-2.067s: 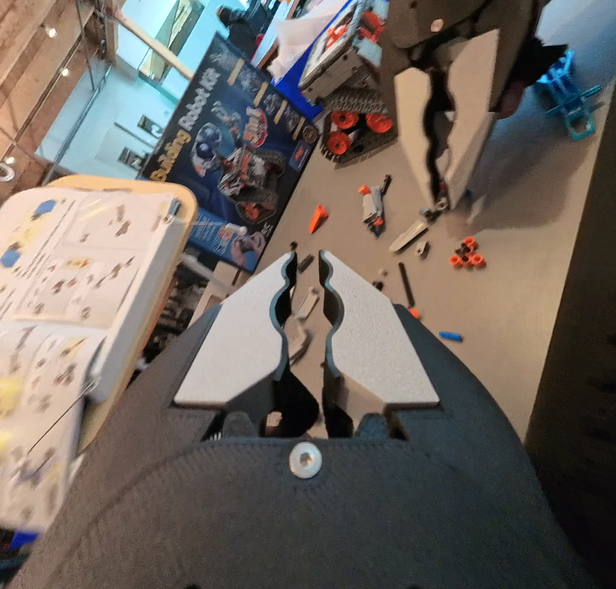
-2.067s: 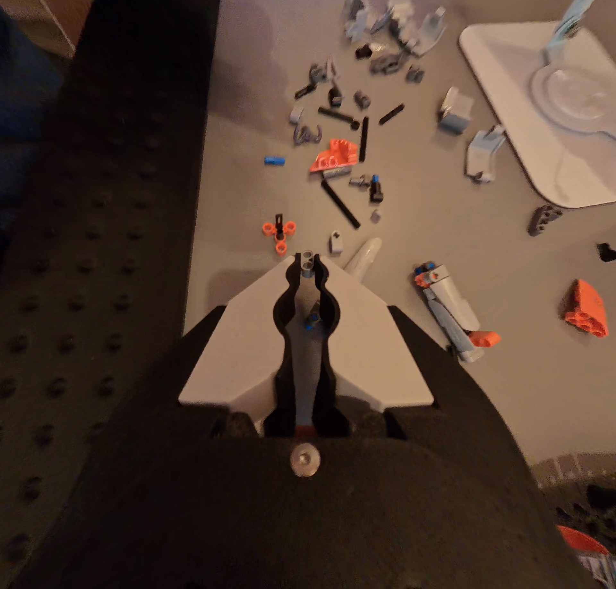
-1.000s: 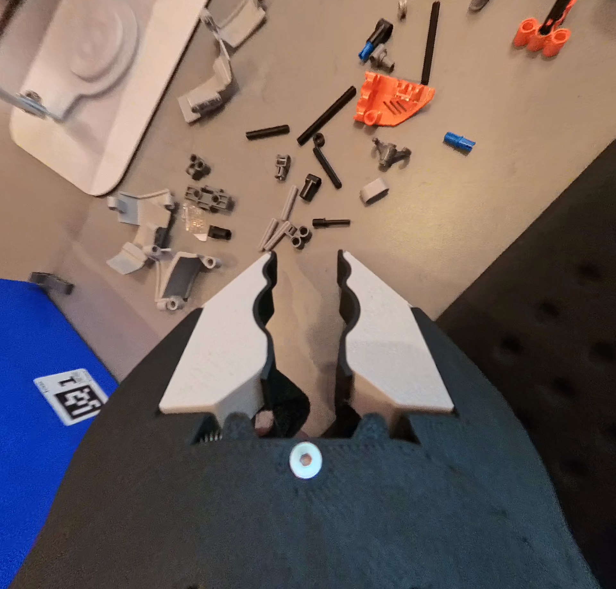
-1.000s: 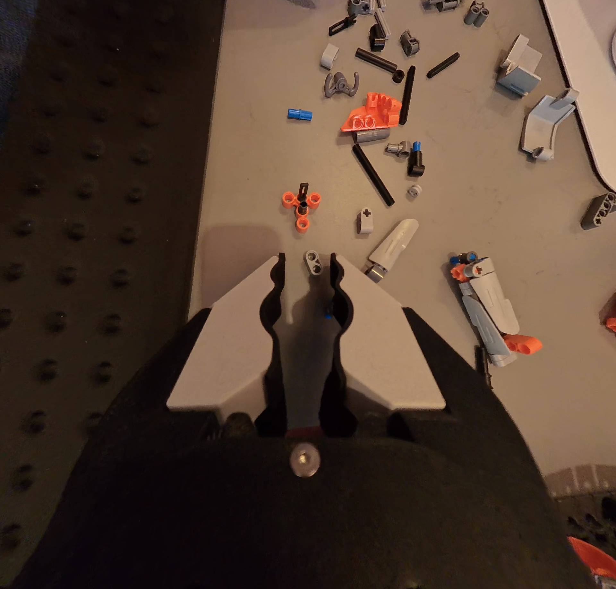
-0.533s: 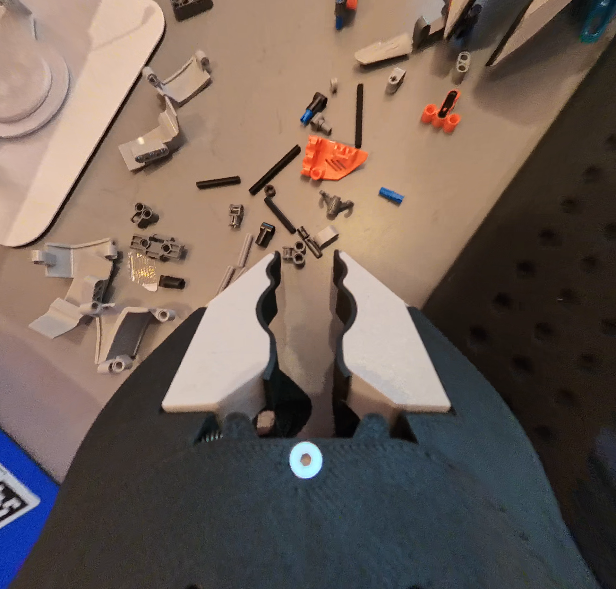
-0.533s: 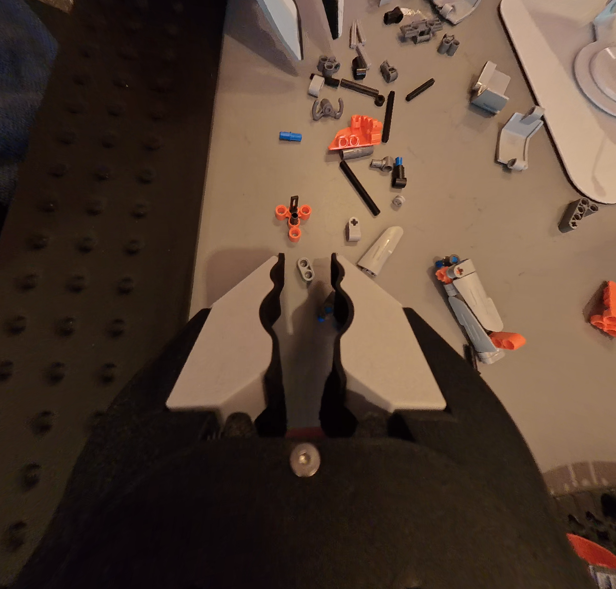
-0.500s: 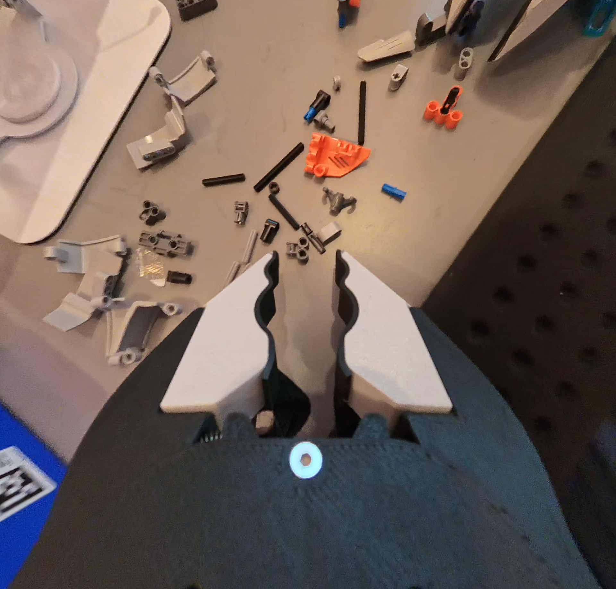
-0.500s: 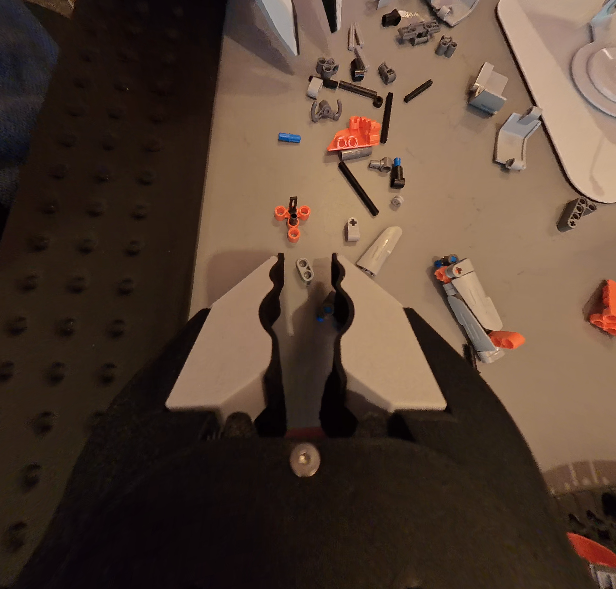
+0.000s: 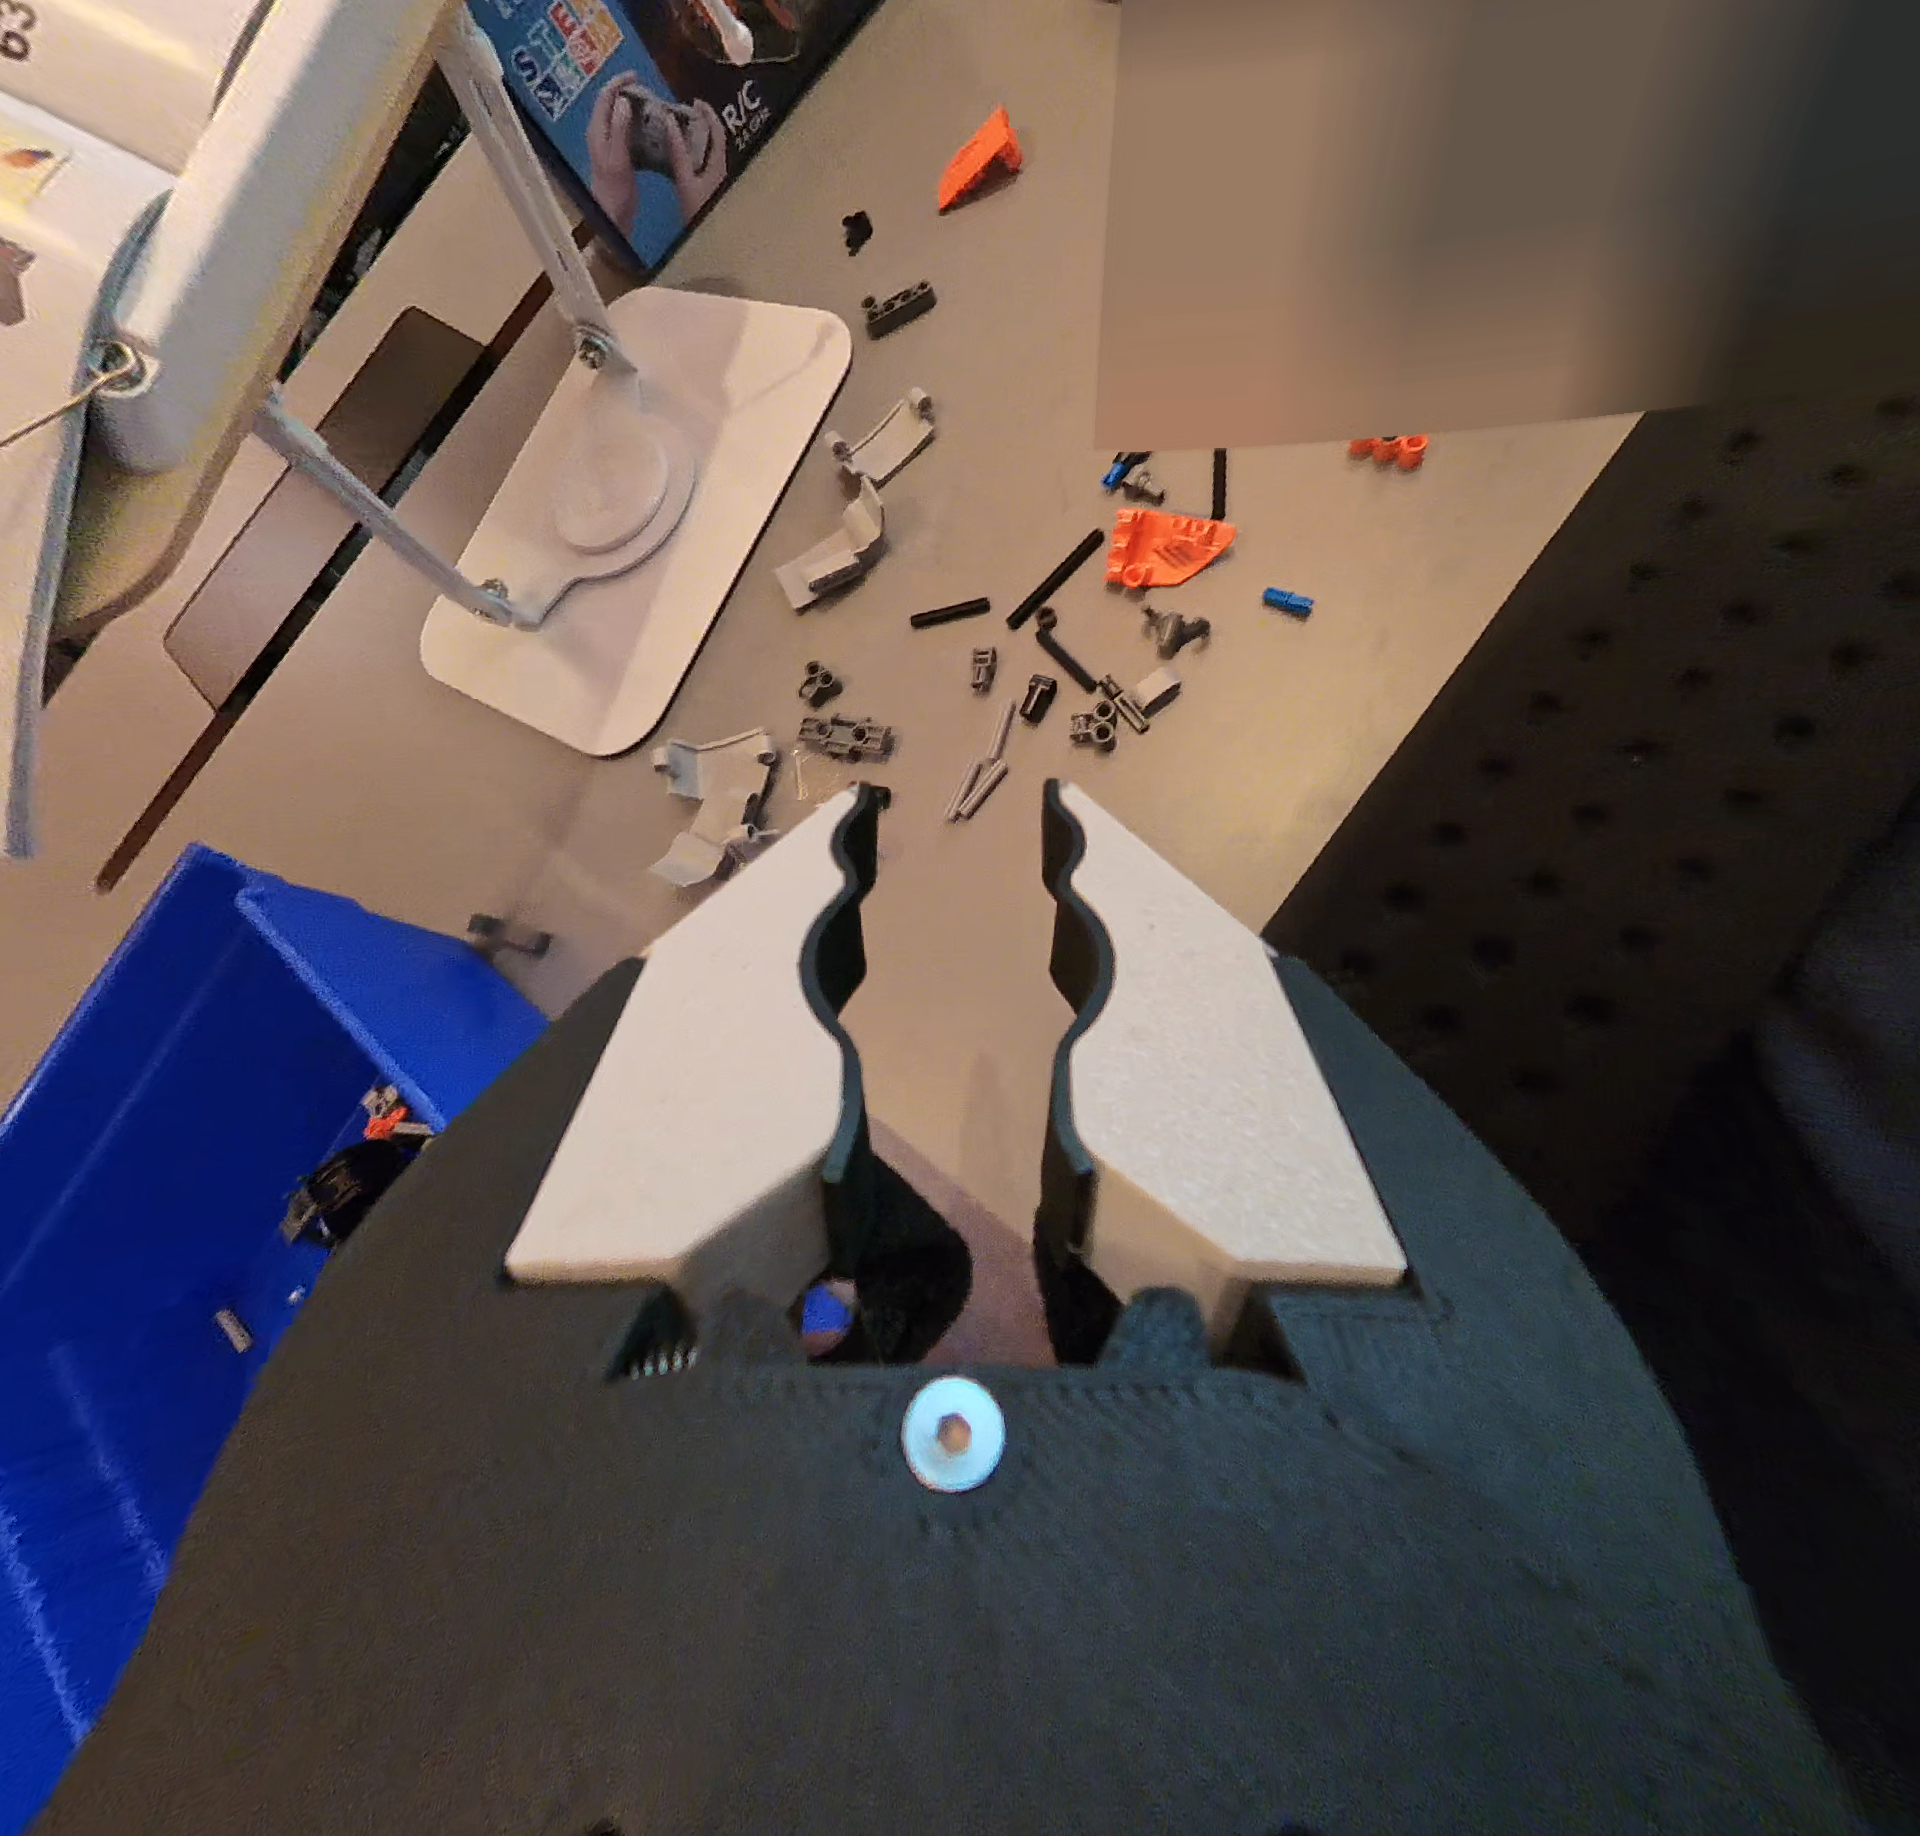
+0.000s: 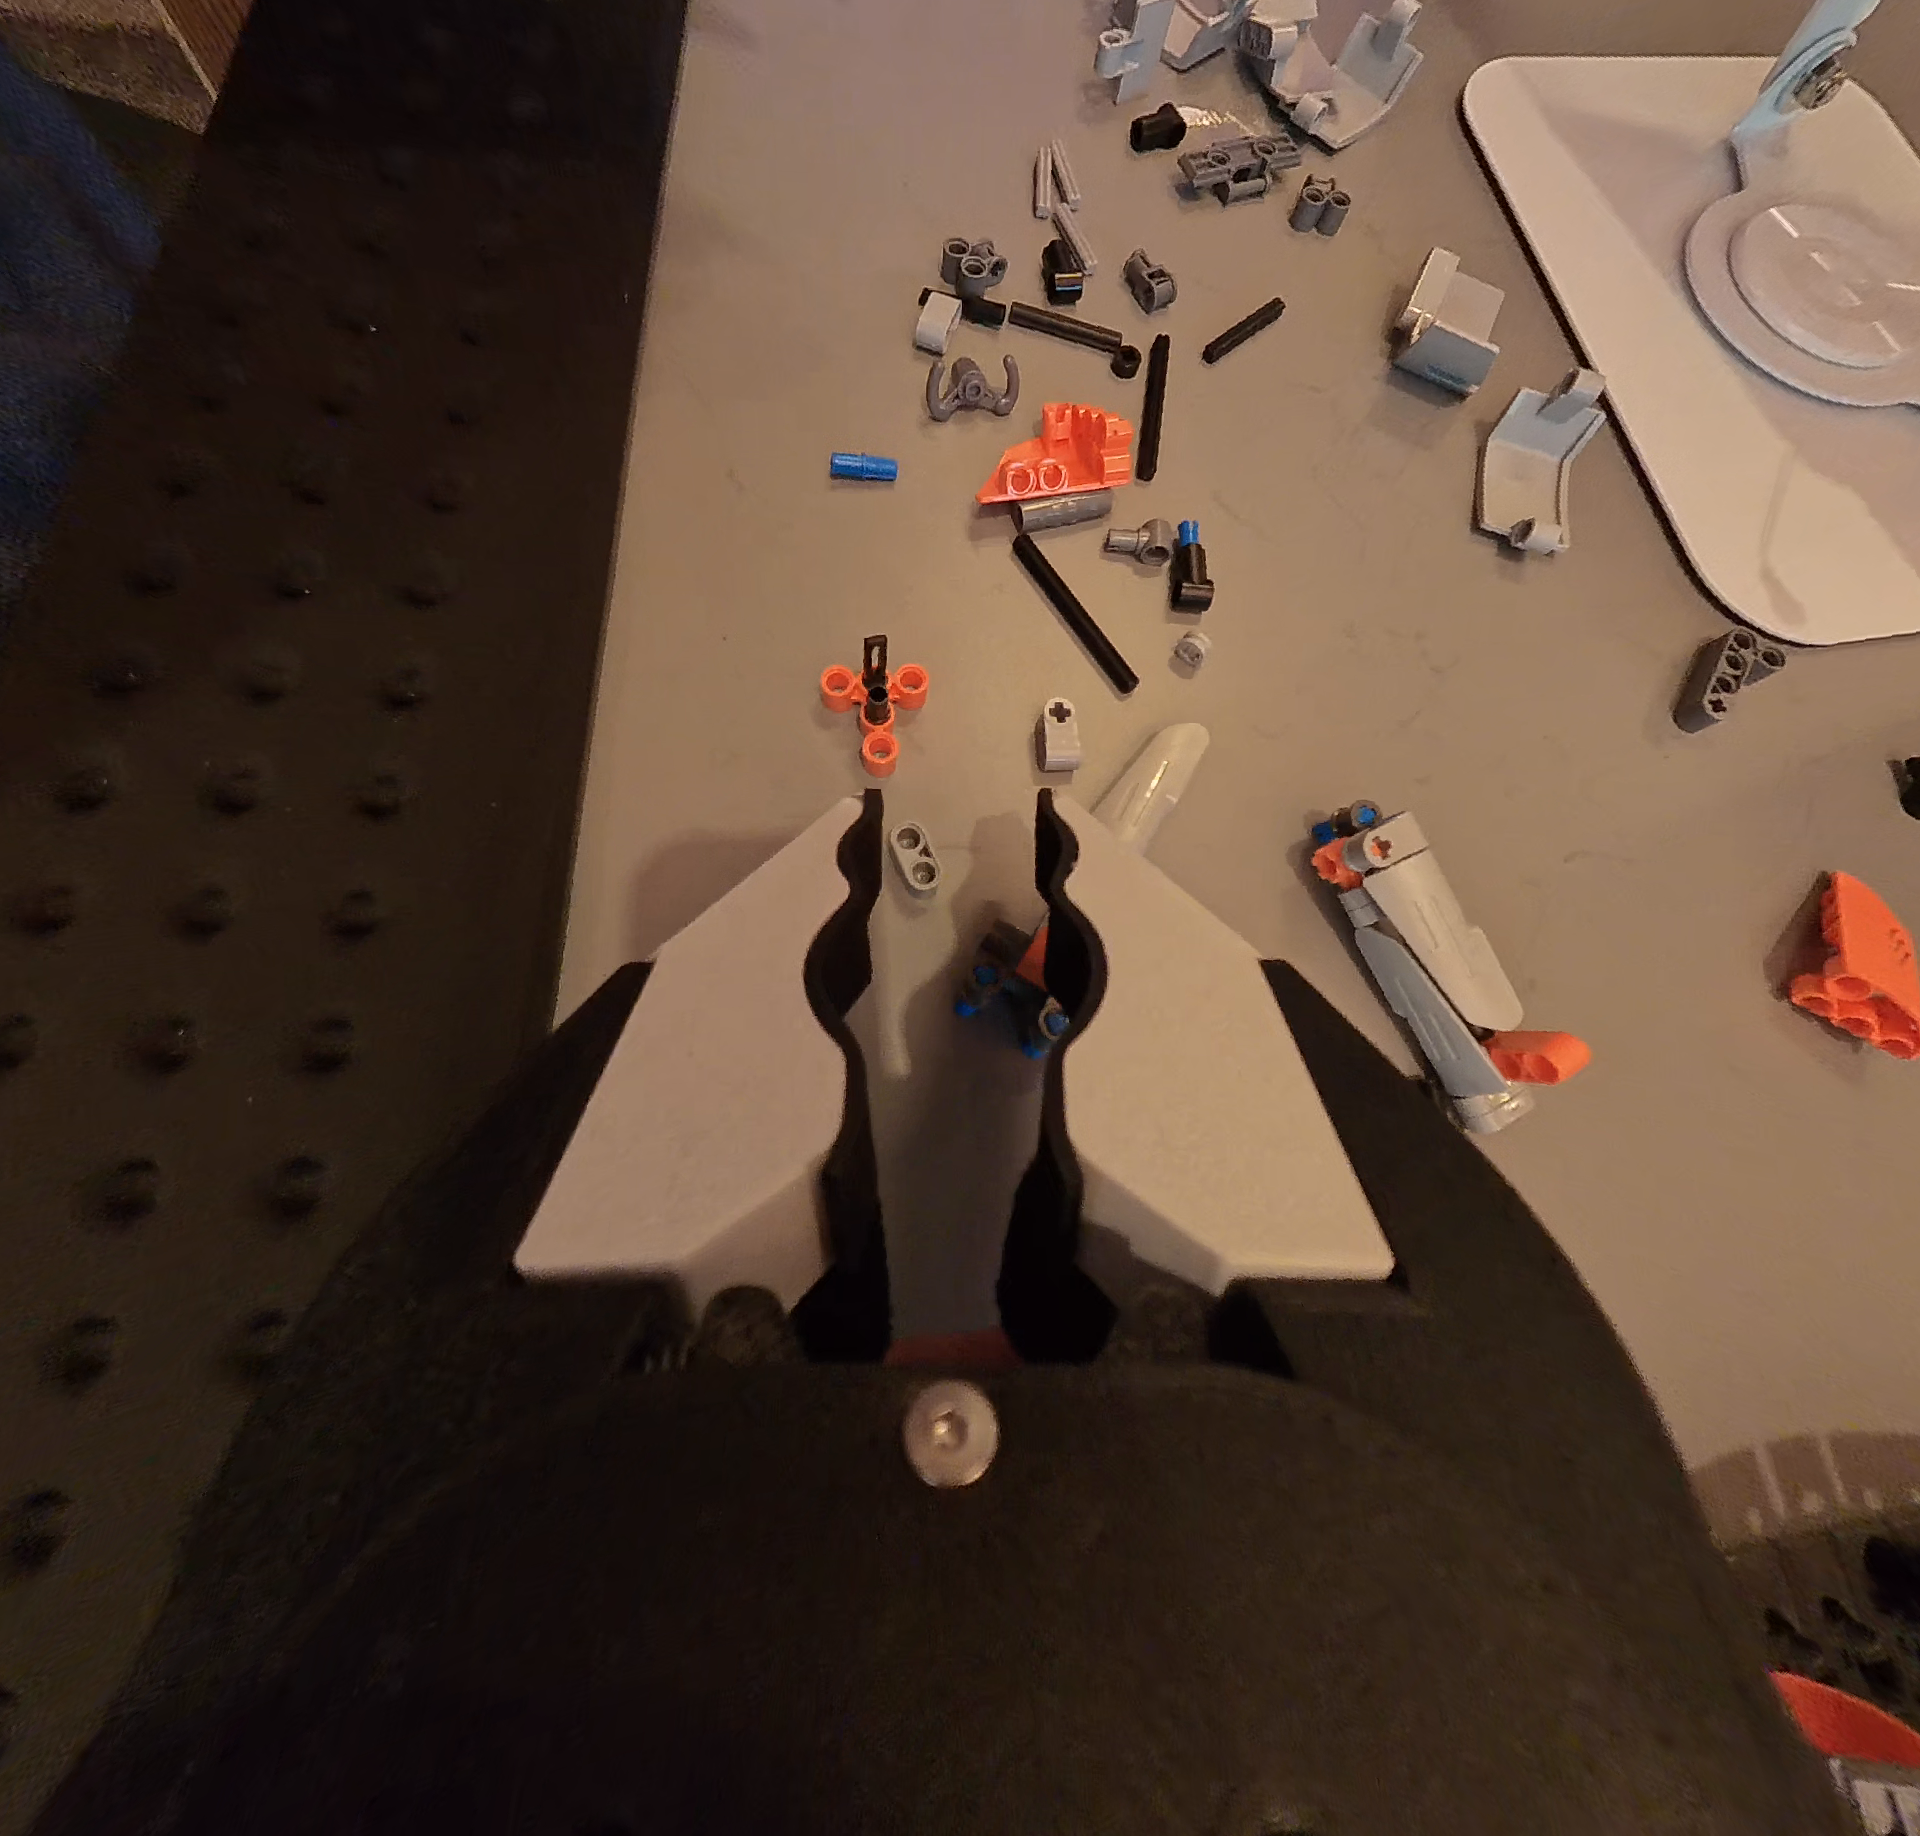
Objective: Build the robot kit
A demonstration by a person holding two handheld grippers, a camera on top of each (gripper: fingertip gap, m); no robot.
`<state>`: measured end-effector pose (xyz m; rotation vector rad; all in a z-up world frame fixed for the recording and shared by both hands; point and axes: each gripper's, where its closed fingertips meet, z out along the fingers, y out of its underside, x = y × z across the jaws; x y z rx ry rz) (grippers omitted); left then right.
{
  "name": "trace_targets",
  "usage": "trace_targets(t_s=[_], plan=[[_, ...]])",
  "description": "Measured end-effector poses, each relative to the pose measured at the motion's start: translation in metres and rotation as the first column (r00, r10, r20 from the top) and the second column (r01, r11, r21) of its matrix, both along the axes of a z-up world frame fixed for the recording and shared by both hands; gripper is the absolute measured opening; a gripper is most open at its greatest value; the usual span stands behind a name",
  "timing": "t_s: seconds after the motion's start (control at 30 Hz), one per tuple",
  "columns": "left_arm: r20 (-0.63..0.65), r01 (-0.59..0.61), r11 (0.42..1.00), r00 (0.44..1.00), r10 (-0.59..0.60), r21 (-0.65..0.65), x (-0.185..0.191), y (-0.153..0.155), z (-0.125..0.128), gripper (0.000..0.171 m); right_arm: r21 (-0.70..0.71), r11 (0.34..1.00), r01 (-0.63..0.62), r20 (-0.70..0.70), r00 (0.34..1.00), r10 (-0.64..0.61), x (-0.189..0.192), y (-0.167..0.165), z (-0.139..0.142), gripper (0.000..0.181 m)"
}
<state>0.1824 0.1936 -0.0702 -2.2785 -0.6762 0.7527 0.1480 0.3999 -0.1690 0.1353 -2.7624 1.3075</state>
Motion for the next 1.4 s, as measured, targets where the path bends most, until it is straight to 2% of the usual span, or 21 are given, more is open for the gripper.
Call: trace_targets(t_s=[0.07,0.17,0.3,0.43,0.63,0.7,0.77,0.9,1.13,1.27,1.4], plan=[[0.028,0.055,0.998,0.998,-0.055,-0.004,0.000,0.015,-0.012,0.029,-0.002,1.000,-0.003,0.000,1.000,0.003,0.001,-0.001,0.000,0.027],[0.080,0.157,0.985,0.985,-0.152,-0.070,-0.004,0.045,-0.046,0.026,-0.001,1.000,-0.004,-0.003,1.000,0.004,0.001,-0.001,0.000,0.027],[0.171,0.218,0.969,0.966,-0.196,-0.119,-0.017,0.060,-0.087,0.026,-0.010,1.000,-0.009,-0.010,1.000,0.009,0.002,-0.002,0.002,0.026],[0.257,0.247,0.964,0.942,-0.215,-0.096,-0.017,0.067,-0.106,0.027,-0.011,1.000,-0.016,-0.016,1.000,0.016,0.004,-0.002,0.003,0.026],[0.294,0.262,0.962,0.928,-0.230,-0.072,-0.014,0.076,-0.119,0.026,-0.014,1.000,-0.017,-0.022,1.000,0.017,0.004,-0.003,0.005,0.025],[0.316,0.301,0.953,0.909,-0.272,-0.046,-0.005,0.084,-0.120,0.019,-0.014,1.000,-0.018,-0.022,1.000,0.017,0.005,-0.003,0.005,0.025],[0.310,0.322,0.946,0.904,-0.294,-0.041,-0.003,0.086,-0.118,0.023,-0.015,1.000,-0.018,-0.024,1.000,0.018,0.005,-0.003,0.005,0.025],[0.301,0.294,0.955,0.915,-0.269,-0.042,-0.011,0.082,-0.115,0.030,-0.020,1.000,-0.019,-0.026,1.000,0.018,0.005,-0.002,0.007,0.025],[0.290,0.318,0.946,0.913,-0.286,-0.068,-0.004,0.085,-0.115,0.029,-0.021,1.000,-0.023,-0.024,0.999,0.022,0.006,-0.002,0.007,0.025],[0.229,0.282,0.958,0.937,-0.264,-0.053,-0.005,0.078,-0.094,0.028,-0.042,0.999,-0.002,-0.021,1.000,0.001,0.001,-0.002,0.010,0.026],[0.131,0.229,0.970,0.967,-0.218,-0.082,-0.001,0.057,-0.048,0.028,-0.057,0.998,0.006,-0.012,1.000,-0.006,-0.002,-0.002,0.011,0.024]])
